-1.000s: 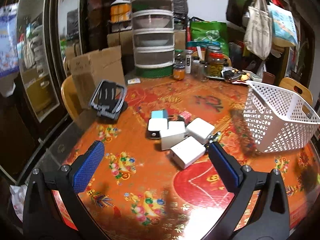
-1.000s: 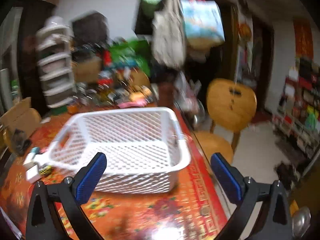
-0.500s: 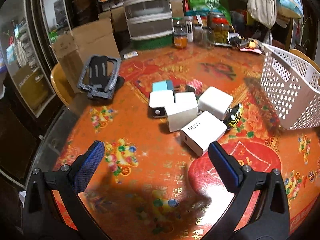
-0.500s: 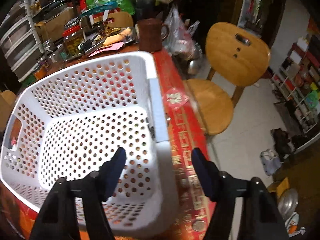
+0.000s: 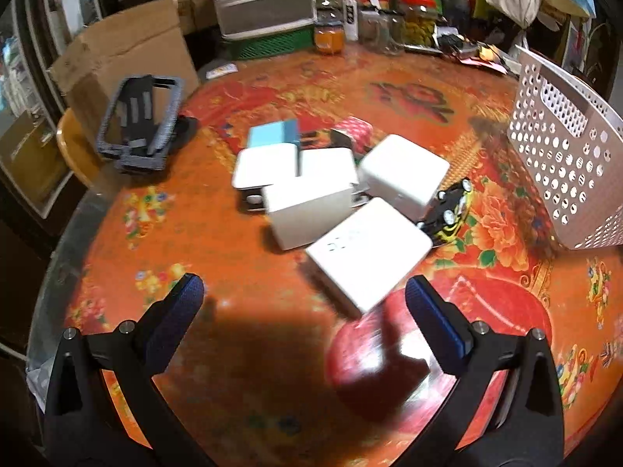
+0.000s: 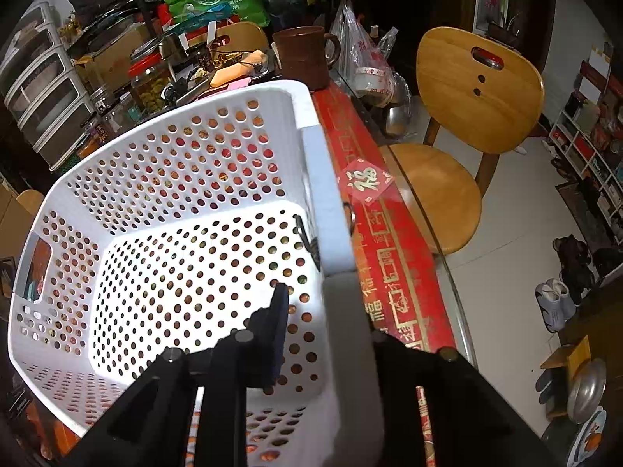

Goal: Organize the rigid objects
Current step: 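Grasp the large flat white charger with the left tool while the right tool holds the basket rim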

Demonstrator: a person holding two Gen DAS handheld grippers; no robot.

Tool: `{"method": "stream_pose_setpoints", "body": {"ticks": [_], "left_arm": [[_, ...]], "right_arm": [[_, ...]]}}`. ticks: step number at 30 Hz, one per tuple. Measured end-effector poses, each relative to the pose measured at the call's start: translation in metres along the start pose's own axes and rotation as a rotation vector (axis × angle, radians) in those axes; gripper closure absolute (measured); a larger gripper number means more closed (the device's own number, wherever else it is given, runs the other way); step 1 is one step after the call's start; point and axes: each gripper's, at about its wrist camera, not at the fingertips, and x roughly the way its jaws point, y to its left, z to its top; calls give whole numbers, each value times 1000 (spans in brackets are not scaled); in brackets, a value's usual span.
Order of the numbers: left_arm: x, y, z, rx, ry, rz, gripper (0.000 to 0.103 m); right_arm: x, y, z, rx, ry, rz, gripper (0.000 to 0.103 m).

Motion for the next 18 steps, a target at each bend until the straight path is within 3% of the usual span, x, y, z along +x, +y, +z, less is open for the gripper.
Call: {"method": "stream_pose_setpoints", "body": {"ticks": [9,11,14,18], "left_arm": [[37,-18,16,-14,75,-32,1],[38,-18,18,-40,75,-53,7],[36,-16,18,-56,65,-99,32],[33,-21,12,-51,28,-58,32]], "right_arm": [[0,-1,2,3,1,15,83],[0,-1,2,2,2,15,83],[0,-1,2,-1,4,15,83],[0,0,2,-4,3,16,82]]}}
